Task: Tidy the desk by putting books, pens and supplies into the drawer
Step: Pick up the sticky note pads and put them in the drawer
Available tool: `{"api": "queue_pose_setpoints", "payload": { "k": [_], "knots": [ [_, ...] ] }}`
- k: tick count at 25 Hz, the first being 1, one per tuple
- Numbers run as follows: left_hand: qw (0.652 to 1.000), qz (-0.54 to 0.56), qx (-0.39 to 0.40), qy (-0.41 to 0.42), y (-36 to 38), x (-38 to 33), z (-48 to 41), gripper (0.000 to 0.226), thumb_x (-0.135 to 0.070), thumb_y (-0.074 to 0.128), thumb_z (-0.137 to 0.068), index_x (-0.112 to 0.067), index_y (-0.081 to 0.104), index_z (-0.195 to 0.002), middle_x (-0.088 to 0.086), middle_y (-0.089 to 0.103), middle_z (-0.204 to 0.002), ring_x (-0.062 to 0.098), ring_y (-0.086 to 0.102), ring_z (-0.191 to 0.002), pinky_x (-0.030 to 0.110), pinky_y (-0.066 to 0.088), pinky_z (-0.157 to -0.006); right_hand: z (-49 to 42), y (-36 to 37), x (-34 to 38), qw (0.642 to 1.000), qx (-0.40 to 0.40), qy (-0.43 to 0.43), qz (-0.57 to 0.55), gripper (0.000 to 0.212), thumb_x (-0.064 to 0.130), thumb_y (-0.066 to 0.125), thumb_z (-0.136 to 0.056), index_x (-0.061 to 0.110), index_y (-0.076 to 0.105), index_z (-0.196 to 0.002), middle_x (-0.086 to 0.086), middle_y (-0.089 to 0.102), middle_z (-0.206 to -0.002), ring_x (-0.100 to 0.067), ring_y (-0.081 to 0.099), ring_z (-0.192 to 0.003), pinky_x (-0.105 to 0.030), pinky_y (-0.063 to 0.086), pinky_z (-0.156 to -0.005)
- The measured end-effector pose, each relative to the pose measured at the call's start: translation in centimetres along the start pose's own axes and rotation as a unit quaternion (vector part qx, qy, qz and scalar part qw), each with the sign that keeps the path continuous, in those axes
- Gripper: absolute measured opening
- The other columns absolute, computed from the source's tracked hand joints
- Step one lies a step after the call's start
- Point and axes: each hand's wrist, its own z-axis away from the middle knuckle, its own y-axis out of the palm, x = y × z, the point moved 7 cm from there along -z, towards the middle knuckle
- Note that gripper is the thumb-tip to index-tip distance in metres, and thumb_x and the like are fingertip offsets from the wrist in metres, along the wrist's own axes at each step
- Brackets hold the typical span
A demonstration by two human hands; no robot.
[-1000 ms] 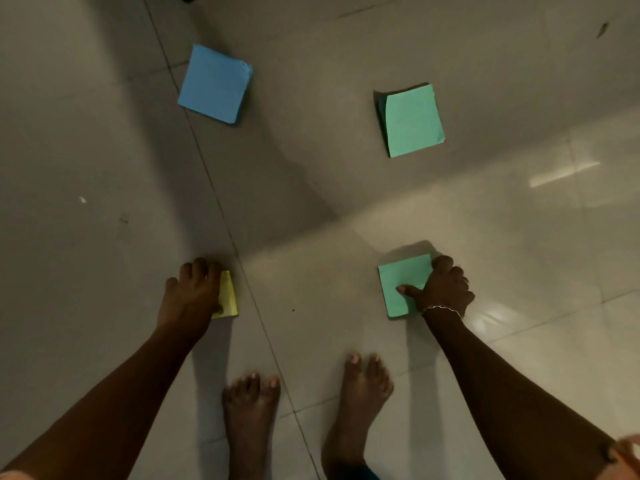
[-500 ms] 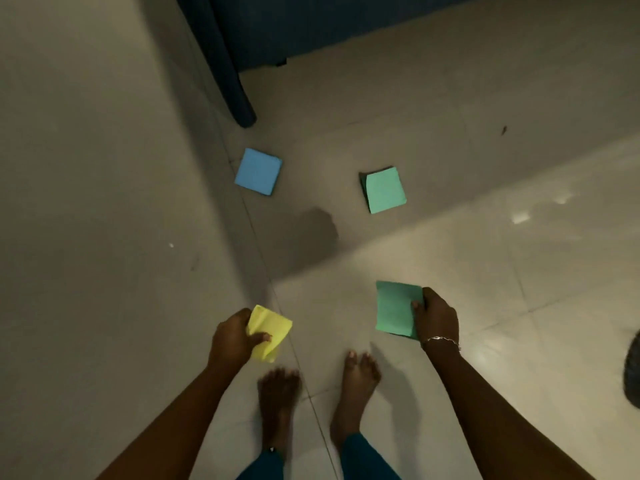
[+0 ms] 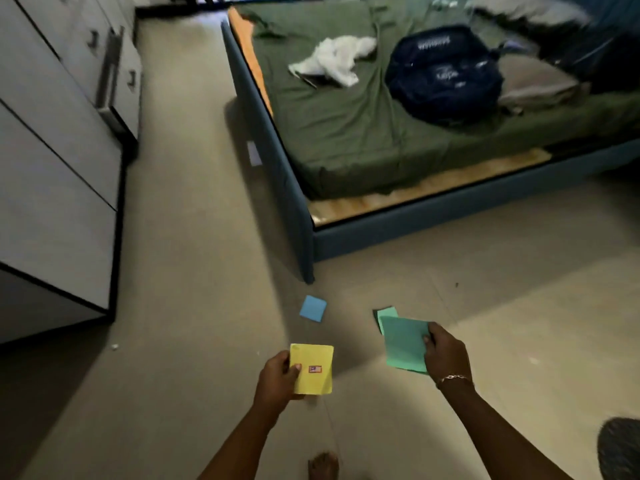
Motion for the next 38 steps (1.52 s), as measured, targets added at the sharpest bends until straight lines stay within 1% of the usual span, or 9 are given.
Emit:
{"api": "queue_pose_setpoints", "payload": {
  "k": [5,8,13,16,22,27,33,35,38],
  "knots": [
    [0.993,0.025,-0.094,0.070,-9.8,-5.7,8.7,0.009,-0.001,0.049,-0.093,-0.007,0.053,-0.098,0.015,0.059,-0.097,0.025,0.059,-0.084,0.034,0.056,-0.059,6.0,-5.6,10.3,0.992,-0.039,-0.117,-0.033,0.026,-0.001,0.052,-0.087,-0.002,0.062,-0.112,-0.024,0.066,-0.107,-0.038,0.061,-0.097,-0.033,0.043,-0.076],
    [0.983,0.060,-0.149,0.091,-14.6,-5.4,14.7,0.009,0.000,0.050,-0.092,-0.005,0.053,-0.098,0.017,0.060,-0.098,0.022,0.059,-0.079,0.030,0.056,-0.054,9.8,-6.0,13.8,0.983,-0.036,-0.176,-0.036,0.027,-0.001,0.054,-0.087,-0.002,0.064,-0.112,-0.025,0.067,-0.106,-0.038,0.061,-0.095,-0.032,0.043,-0.075],
    [0.954,0.139,-0.260,0.064,-21.5,0.6,27.2,0.010,-0.003,0.050,-0.093,-0.008,0.054,-0.101,0.018,0.061,-0.105,0.027,0.061,-0.091,0.033,0.056,-0.062,19.4,-3.1,19.4,0.960,0.019,-0.265,-0.087,0.023,-0.001,0.055,-0.086,-0.004,0.066,-0.106,-0.025,0.068,-0.100,-0.038,0.062,-0.090,-0.028,0.036,-0.069],
    [0.932,0.181,-0.312,0.030,-24.7,4.9,34.9,0.014,-0.004,0.050,-0.093,-0.009,0.053,-0.106,0.011,0.061,-0.104,0.022,0.062,-0.092,0.024,0.054,-0.060,26.2,0.9,23.0,0.941,0.098,-0.313,-0.083,0.017,-0.002,0.056,-0.086,-0.005,0.067,-0.097,-0.024,0.068,-0.094,-0.036,0.062,-0.085,-0.027,0.035,-0.065],
    [0.866,0.240,-0.439,0.009,-32.4,13.8,48.9,0.015,-0.006,0.052,-0.092,-0.012,0.056,-0.105,0.004,0.062,-0.100,0.013,0.063,-0.090,0.024,0.056,-0.070,41.3,8.9,32.8,0.883,0.201,-0.417,-0.079,0.017,-0.003,0.062,-0.081,-0.005,0.069,-0.096,-0.022,0.070,-0.092,-0.033,0.063,-0.084,-0.033,0.041,-0.070],
    [0.779,0.245,-0.576,-0.026,-40.6,22.2,60.1,0.010,-0.007,0.057,-0.089,-0.014,0.058,-0.097,0.007,0.064,-0.104,0.016,0.064,-0.095,0.020,0.052,-0.070,57.5,18.1,42.3,0.797,0.320,-0.508,-0.071,0.020,0.000,0.063,-0.082,-0.004,0.068,-0.100,-0.019,0.067,-0.085,-0.034,0.064,-0.079,-0.026,0.044,-0.055],
    [0.657,0.267,-0.697,-0.105,-46.0,32.3,73.4,0.010,-0.010,0.064,-0.085,-0.015,0.063,-0.094,0.007,0.068,-0.097,0.022,0.066,-0.094,0.038,0.054,-0.080,76.9,27.1,48.4,0.698,0.472,-0.532,-0.086,0.023,-0.008,0.060,-0.082,-0.008,0.065,-0.104,-0.018,0.065,-0.089,-0.027,0.061,-0.076,-0.005,0.043,-0.046],
    [0.613,0.274,-0.729,-0.132,-46.7,35.8,77.4,0.012,-0.006,0.066,-0.083,-0.017,0.061,-0.083,0.010,0.068,-0.095,0.028,0.066,-0.094,0.040,0.052,-0.081,82.3,29.3,48.6,0.672,0.509,-0.535,-0.067,0.020,-0.009,0.059,-0.081,-0.008,0.065,-0.100,-0.016,0.063,-0.087,-0.026,0.059,-0.073,-0.010,0.048,-0.050],
    [0.568,0.277,-0.751,-0.195,-46.6,39.8,81.9,0.019,-0.009,0.065,-0.084,-0.006,0.065,-0.103,0.013,0.067,-0.109,0.026,0.064,-0.100,0.038,0.053,-0.086,88.6,31.7,47.8,0.635,0.545,-0.547,-0.025,0.014,-0.006,0.062,-0.080,0.001,0.070,-0.089,-0.023,0.068,-0.092,-0.034,0.065,-0.084,-0.045,0.056,-0.078]
  ]
}}
